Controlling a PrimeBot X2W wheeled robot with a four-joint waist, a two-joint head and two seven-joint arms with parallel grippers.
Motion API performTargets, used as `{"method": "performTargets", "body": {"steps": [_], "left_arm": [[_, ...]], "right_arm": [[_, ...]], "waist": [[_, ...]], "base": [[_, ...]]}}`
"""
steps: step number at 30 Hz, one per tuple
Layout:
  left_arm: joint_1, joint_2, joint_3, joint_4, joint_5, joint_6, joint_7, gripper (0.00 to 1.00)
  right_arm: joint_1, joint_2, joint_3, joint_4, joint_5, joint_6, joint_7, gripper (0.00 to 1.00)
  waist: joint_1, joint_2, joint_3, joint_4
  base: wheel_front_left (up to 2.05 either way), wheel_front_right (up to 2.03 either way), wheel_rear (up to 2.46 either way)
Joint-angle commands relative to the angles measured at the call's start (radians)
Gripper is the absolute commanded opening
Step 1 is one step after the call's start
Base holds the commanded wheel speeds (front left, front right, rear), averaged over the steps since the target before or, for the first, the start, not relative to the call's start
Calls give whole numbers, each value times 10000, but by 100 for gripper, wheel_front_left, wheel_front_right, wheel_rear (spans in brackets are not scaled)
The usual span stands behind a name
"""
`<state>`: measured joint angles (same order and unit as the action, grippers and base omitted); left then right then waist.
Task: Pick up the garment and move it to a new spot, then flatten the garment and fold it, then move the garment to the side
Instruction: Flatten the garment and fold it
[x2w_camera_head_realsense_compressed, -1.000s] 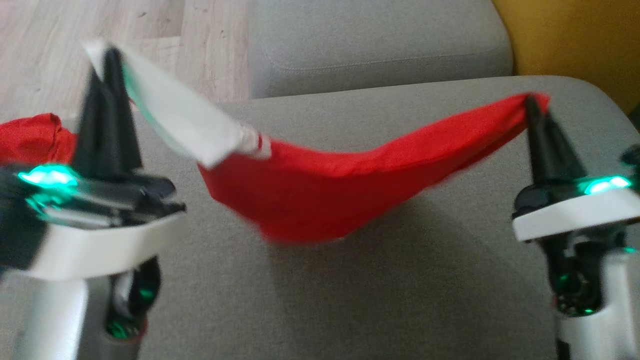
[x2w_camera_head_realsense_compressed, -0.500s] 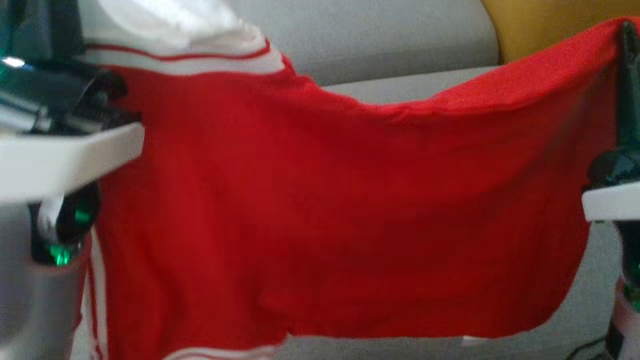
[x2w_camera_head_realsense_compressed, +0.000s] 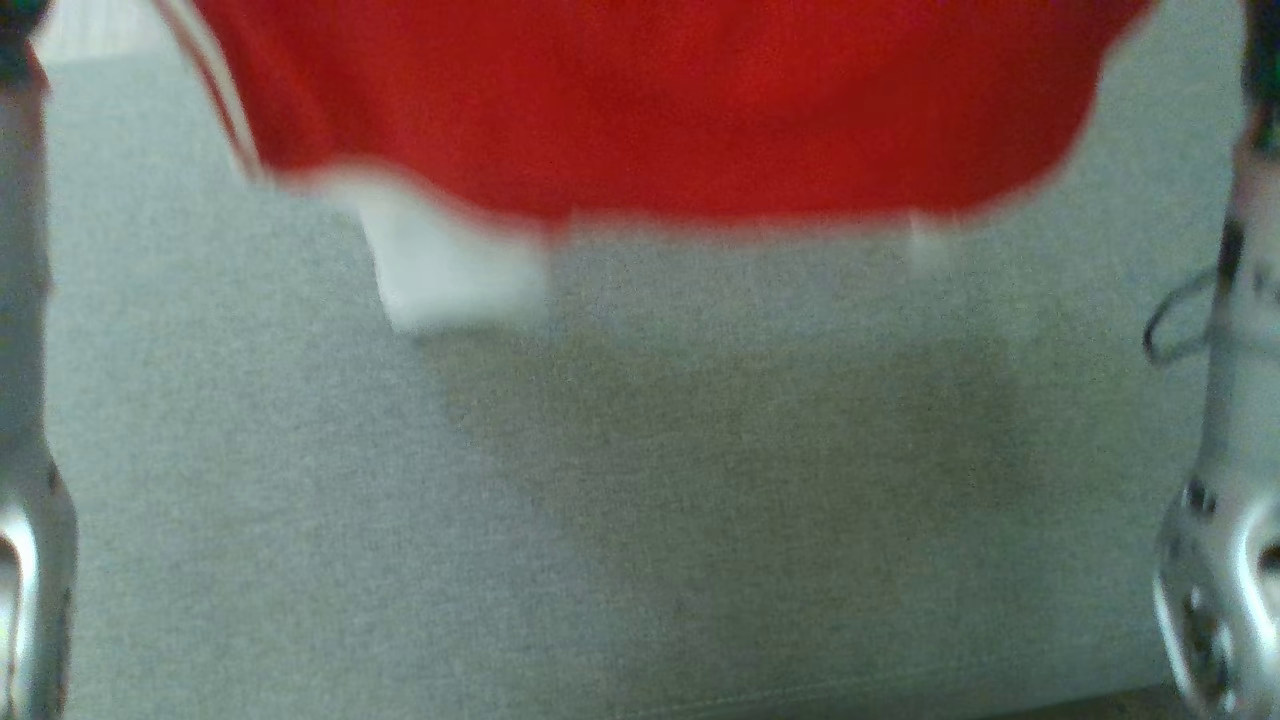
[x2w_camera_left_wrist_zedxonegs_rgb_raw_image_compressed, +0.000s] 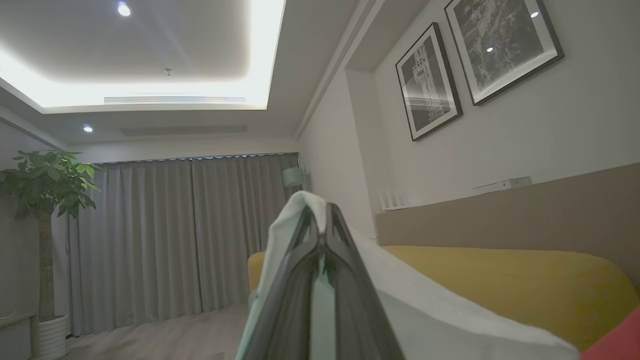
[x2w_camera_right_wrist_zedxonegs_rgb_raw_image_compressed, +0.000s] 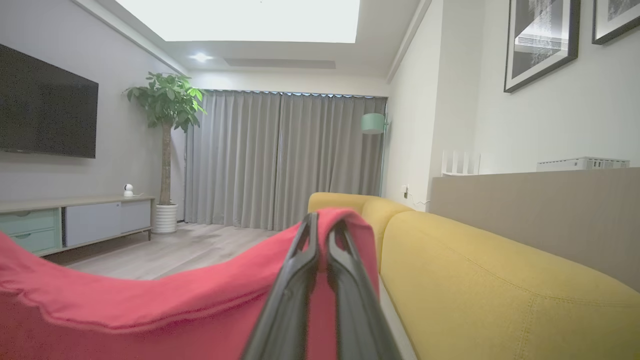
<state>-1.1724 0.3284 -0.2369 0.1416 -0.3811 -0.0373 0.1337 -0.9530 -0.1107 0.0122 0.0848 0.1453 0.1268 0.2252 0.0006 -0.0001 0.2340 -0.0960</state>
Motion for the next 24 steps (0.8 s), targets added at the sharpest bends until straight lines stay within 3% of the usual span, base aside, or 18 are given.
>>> {"method": "performTargets", "body": {"steps": [1,4,11,18,24], "left_arm": [[-809,354,185,181,353,3,-408,0],[-1830,99,86,1442,806,202,-1371,0],[-2646,-640,-130,3459,772,110,-2732,0],[-1401,-1377,-299,4505,355,-111,-3651,0],[19,-1430,-712,4605,258,-609,-3901,0]], "right_arm": [[-733,91,223,354,-237,39,-440,0],[-2078,130,170,2135,-928,39,-1327,0],[-3610,264,-263,5067,-2368,39,-2607,0],[-2977,277,-1208,7268,-3435,39,-4111,0],[-2019,477,-1795,8290,-3655,39,-4759,0]], "waist": [[-6,1,405,-42],[-6,1,672,47],[-6,1,1886,566],[-6,1,2730,1139],[-6,1,2776,1204]], "base": [[0,0,0],[0,0,0],[0,0,0],[0,0,0],[0,0,0]]}}
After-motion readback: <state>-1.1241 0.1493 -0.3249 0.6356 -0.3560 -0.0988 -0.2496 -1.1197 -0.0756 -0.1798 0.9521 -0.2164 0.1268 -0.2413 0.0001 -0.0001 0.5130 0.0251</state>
